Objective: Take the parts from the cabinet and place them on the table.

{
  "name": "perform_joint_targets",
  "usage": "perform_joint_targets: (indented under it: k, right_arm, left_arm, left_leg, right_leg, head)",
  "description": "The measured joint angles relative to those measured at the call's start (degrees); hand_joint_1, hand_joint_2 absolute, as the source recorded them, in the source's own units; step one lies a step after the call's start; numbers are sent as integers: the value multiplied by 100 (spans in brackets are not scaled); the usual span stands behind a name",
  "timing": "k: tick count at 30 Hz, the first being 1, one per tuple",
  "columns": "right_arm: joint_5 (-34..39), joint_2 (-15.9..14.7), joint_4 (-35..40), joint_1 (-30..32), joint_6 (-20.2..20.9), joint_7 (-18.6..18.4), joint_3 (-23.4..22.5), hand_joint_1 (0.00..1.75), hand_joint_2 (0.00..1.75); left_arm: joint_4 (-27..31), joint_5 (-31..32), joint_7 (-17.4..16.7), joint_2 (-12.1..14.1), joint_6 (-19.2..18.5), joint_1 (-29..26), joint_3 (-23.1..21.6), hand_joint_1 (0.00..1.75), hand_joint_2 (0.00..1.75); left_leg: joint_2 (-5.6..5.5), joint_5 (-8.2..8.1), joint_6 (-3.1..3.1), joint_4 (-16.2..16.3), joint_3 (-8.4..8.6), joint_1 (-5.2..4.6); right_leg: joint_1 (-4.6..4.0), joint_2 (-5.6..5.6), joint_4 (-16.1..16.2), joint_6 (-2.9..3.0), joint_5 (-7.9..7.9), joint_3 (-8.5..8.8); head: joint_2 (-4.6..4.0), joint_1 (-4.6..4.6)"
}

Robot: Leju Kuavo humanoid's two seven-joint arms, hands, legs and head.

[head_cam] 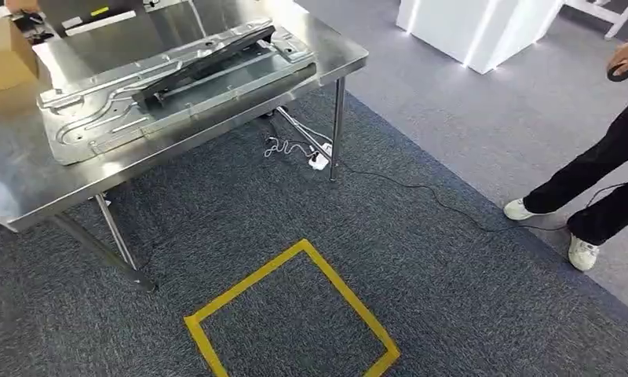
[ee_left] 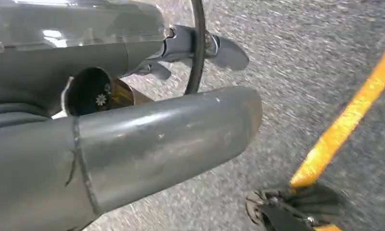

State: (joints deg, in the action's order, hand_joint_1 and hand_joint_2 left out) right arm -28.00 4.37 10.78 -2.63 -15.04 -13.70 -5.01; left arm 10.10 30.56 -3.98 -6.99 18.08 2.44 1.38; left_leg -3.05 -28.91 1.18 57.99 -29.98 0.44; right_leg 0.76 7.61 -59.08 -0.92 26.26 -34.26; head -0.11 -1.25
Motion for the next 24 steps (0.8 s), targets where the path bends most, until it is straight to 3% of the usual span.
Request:
perform_joint_targets:
  k: [1, 2, 3, 5, 6, 7, 8, 9, 10, 11, 12, 15, 16, 17, 18, 19, 21, 22, 23, 24]
  right_arm:
    - [15, -4, -7, 2, -4, -2, -13, 0, 0]
    - [26, -2, -7, 10, -7, -2, -32, 0, 0]
    - [28, 2, -9, -1, -11, -2, -52, 0, 0]
    - [46, 4, -9, -28, -22, -2, -85, 0, 0]
    - [52, 4, -9, -28, -26, -4, -107, 0, 0]
    - [66, 2, -9, -19, -28, -20, -127, 0, 0]
    - [81, 0, -11, -12, -31, -50, -155, 0, 0]
    - [85, -2, -13, -3, -31, -63, -177, 0, 0]
    - [85, -2, -13, -3, -28, -77, -190, 0, 0]
    - [85, 0, -13, -16, -20, -98, -192, 0, 0]
    - [85, 0, -13, -29, -2, -127, -192, 0, 0]
    - [83, 9, -20, -6, 42, -177, -197, 0, 0]
    - [83, 9, -22, -3, 44, -188, -203, 0, 0]
    - [83, 24, -24, -1, 46, -190, -208, 0, 0]
    - [83, 24, -24, -7, 44, -192, -219, 0, 0]
    - [83, 24, -24, -19, 42, -192, -232, 0, 0]
    - [83, 24, -24, -22, 42, -192, -245, 0, 0]
    - [83, 24, -24, -18, 42, -192, -247, 0, 0]
    - [85, 24, -26, -15, 42, -192, -251, 0, 0]
    - [85, 28, -28, -13, 42, -192, -256, 0, 0]
  left_arm:
    - [2, 4, -13, -2, -2, 4, 2, 0, 0]
    - [2, 15, -31, -4, -13, 9, 2, 0, 0]
    - [0, 42, -48, -7, -26, 8, 2, 0, 0]
    - [0, 63, -107, -7, -61, -19, 2, 0, 0]
    - [0, 66, -142, -7, -77, -20, 4, 0, 0]
    - [0, 66, -181, -7, -92, -14, 4, 0, 0]
    - [0, 68, -218, -9, -107, -7, 4, 0, 0]
    - [0, 68, -254, -20, -107, -2, 4, 0, 0]
    - [0, 68, -286, -22, -105, -1, 4, 0, 0]
    - [0, 68, -304, -22, -101, -3, 4, 0, 0]
    - [0, 68, -319, -22, -88, -2, 4, 0, 0]
    - [0, 68, -343, -22, -72, 12, 7, 0, 0]
    - [2, 70, -352, -24, -72, 15, 7, 0, 0]
    - [2, 74, -361, -24, -72, 16, 7, 0, 0]
    - [2, 79, -372, -24, -74, 15, 7, 0, 0]
    - [2, 79, -396, -24, -81, 5, 7, 0, 0]
    - [0, 79, -417, -24, -87, -25, 7, 0, 0]
    - [0, 79, -422, -24, -90, -37, 7, 0, 0]
    - [0, 79, -424, -24, -90, -38, 7, 0, 0]
    - [0, 79, -422, -24, -90, -32, 7, 0, 0]
  left_leg:
    - [80, 58, 56, -76, 19, 62]
    - [154, 78, 95, -104, 31, 55]
    - [222, 81, 117, -104, 23, 49]
    - [406, 71, 128, -100, 11, 29]
    - [487, 67, 124, -97, 7, 27]
    - [555, 64, 122, -96, 10, 28]
    - [615, 54, 109, -95, 18, 29]
    - [683, 38, 89, -92, 38, 33]
    - [732, 19, 60, -85, 60, 34]
    - [785, -4, 24, -79, 77, 23]
    - [824, -32, -20, -50, 69, -23]
    - [965, -39, -94, -80, 129, -24]
    - [917, -90, -147, -52, 112, 2]
    - [665, -210, -171, 83, 72, 24]
    - [493, -405, -173, 363, -50, 26]
    - [386, -687, -178, 881, -286, 26]
    - [353, -992, -181, 1736, -694, 25]
    - [353, -926, -178, 1838, -754, 26]
    - [350, -770, -168, 1688, -702, 26]
    - [339, -474, -151, 1262, -514, 26]
  right_leg:
    - [3, -91, -36, -7, 27, -9]
    - [-25, -460, -178, -27, 149, -69]
    - [-24, -627, -524, -50, 383, -242]
    - [11, -705, -1444, -99, 813, -677]
    - [23, -718, -1716, -118, 871, -803]
    - [40, -732, -1721, -136, 795, -791]
    - [57, -752, -1458, -145, 610, -646]
    - [65, -804, -900, -143, 327, -329]
    - [63, -939, -362, -132, 114, -28]
    - [36, -1217, 7, -110, 146, 136]
    - [-13, -1152, 17, -50, 109, 136]
    - [-43, -979, -2, 29, 114, 86]
    - [15, -918, 47, 91, 79, 116]
    - [16, -880, 61, 113, 67, 116]
    - [17, -844, 60, 157, 59, 106]
    - [10, -783, 58, 186, 52, 90]
    - [-10, -636, 47, 194, 48, 74]
    - [-14, -553, 37, 194, 48, 73]
    - [-14, -488, 28, 194, 48, 74]
    - [-12, -400, 13, 192, 48, 80]
  head:
    - [0, 4]
    - [0, -15]
    - [0, -15]
    - [0, -15]
    - [0, -17]
    - [0, -17]
    - [0, -20]
    - [0, -20]
    - [0, -17]
    - [0, -20]
    - [0, -9]
    - [0, -15]
    - [0, -11]
    - [0, -13]
    - [0, -9]
    - [0, -11]
    - [0, -11]
    - [0, -11]
    - [0, -11]
    - [0, -11]
